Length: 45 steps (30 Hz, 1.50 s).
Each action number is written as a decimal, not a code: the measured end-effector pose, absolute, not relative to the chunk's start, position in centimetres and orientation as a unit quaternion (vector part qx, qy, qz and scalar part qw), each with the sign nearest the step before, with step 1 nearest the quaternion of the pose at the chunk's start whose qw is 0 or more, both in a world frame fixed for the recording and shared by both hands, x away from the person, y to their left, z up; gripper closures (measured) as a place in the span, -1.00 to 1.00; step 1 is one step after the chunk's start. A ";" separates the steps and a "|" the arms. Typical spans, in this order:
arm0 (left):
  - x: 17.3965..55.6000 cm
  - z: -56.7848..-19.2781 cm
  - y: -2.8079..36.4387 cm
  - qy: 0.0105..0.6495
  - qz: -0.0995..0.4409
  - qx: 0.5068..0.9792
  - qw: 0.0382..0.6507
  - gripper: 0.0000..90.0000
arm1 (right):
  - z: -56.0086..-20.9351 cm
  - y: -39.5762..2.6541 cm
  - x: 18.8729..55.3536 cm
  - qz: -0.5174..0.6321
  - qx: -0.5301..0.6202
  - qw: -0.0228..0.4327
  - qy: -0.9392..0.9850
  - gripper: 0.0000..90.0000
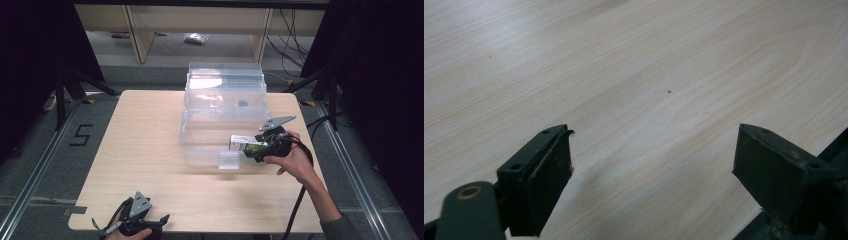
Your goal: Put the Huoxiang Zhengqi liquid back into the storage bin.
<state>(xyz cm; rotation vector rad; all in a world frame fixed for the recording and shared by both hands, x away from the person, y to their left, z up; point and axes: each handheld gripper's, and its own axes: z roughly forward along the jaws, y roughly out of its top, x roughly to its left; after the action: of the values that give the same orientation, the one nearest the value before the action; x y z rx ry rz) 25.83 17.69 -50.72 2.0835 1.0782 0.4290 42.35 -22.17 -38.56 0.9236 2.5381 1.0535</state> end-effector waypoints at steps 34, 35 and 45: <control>25.9 -50.6 18.0 0.407 0.168 0.828 0.348 -0.67 | -40.9 -22.1 38.0 0.374 0.308 0.107 0.868 -0.39; 25.9 -50.6 18.0 0.407 0.168 0.828 0.348 -0.67 | -40.9 -22.1 38.0 0.374 0.308 0.107 0.868 -0.39; 25.9 -50.7 17.8 0.420 0.174 0.815 0.358 -0.67 | -42.1 -22.2 36.8 0.379 0.301 0.099 0.869 -0.42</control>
<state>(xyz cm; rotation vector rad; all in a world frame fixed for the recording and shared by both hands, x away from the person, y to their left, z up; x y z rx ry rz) 25.92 17.77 -50.75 2.1038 1.0840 0.4477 36.78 -22.21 -42.11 0.8892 2.5715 1.1222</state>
